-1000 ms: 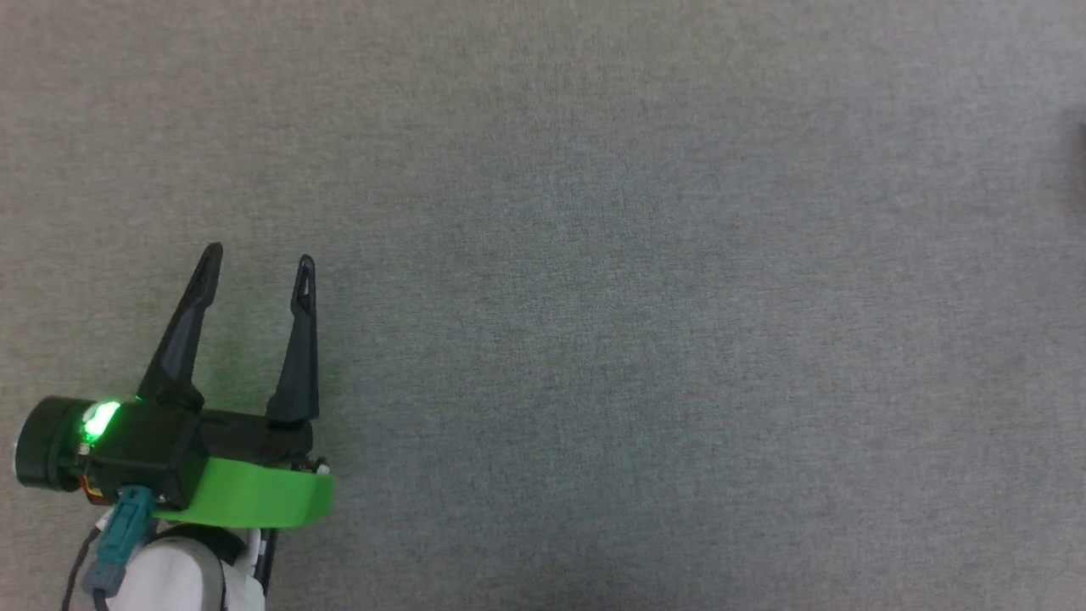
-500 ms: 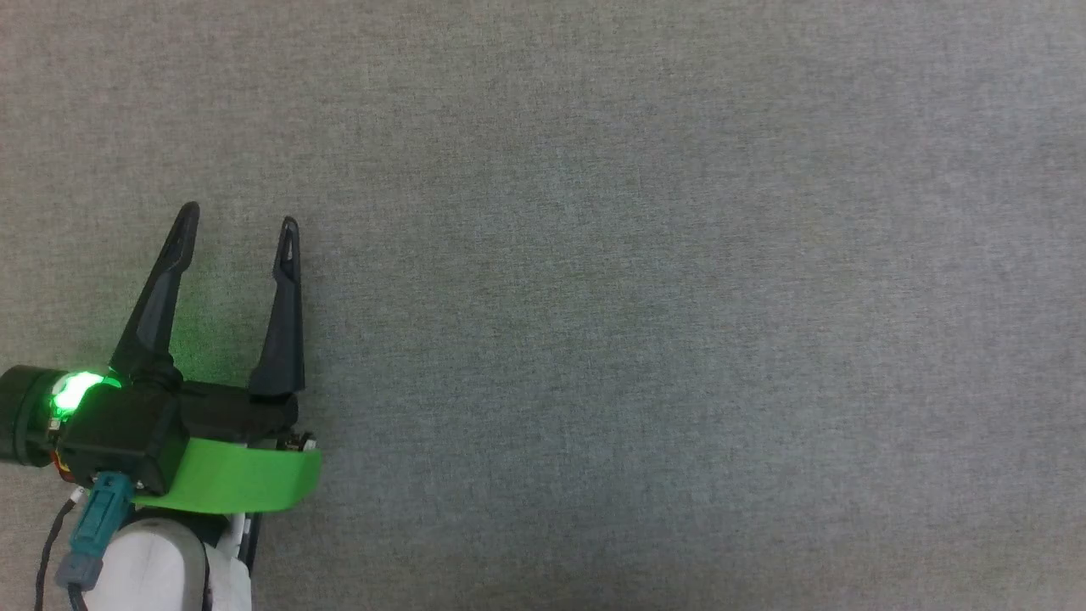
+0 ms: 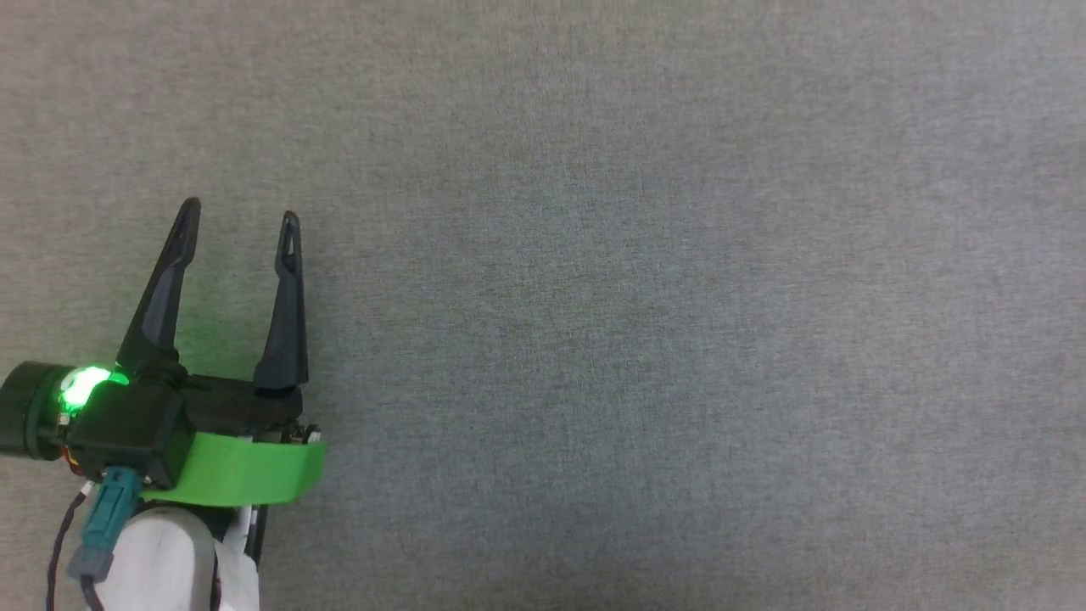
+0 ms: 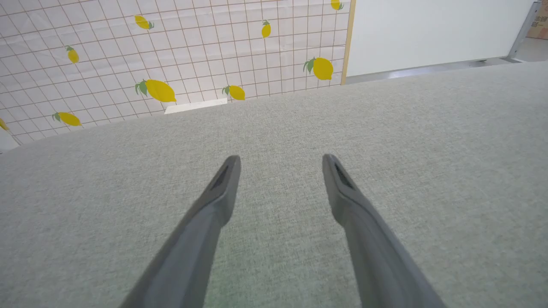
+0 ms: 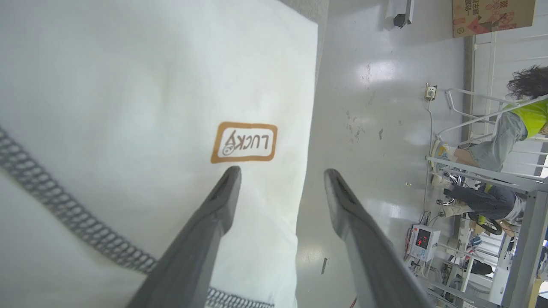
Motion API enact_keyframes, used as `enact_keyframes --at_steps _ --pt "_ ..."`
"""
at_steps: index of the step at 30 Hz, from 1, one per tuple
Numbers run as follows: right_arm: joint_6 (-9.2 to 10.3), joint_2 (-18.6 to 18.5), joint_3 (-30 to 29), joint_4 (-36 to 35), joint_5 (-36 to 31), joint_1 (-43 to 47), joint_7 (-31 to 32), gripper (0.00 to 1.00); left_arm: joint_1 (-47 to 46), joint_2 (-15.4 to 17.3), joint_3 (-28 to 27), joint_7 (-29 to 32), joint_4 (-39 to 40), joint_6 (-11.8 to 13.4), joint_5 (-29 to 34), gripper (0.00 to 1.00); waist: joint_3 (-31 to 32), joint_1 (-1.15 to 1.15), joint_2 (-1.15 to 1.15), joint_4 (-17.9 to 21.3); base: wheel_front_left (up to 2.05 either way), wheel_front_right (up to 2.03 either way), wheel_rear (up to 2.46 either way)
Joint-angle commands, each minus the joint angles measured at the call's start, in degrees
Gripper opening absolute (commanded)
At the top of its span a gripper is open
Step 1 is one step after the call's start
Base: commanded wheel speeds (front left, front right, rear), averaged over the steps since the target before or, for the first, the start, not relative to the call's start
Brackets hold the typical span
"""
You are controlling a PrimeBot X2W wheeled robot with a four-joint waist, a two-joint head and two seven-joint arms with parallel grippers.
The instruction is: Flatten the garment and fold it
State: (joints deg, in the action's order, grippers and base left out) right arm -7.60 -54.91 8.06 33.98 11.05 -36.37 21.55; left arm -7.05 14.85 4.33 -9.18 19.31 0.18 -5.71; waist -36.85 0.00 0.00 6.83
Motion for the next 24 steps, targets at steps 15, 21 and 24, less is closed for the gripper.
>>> enact_keyframes --at_steps 15,21,24 --pt "0.11 5.68 -0.31 -0.51 -0.03 3.44 -6.31 1.0 2.44 -1.86 -0.54 -3.95 -8.06 3.42 -0.55 1.0 15.3 0.0 0.0 -1.37 0.0 0.0 0.0" --pt "0.11 16.67 -9.47 -3.28 -4.96 7.4 -14.7 1.0 4.7 -2.8 0.02 -5.28 -11.24 3.01 -1.79 1.0 23.83 0.0 0.0 -2.19 0.0 0.0 0.0" --pt "0.11 23.23 -15.63 -6.35 -6.89 10.06 -18.31 1.0 5.83 -3.11 0.22 -5.47 -11.9 2.84 -2.27 1.0 26.19 0.0 0.0 -2.62 0.0 0.0 0.0"
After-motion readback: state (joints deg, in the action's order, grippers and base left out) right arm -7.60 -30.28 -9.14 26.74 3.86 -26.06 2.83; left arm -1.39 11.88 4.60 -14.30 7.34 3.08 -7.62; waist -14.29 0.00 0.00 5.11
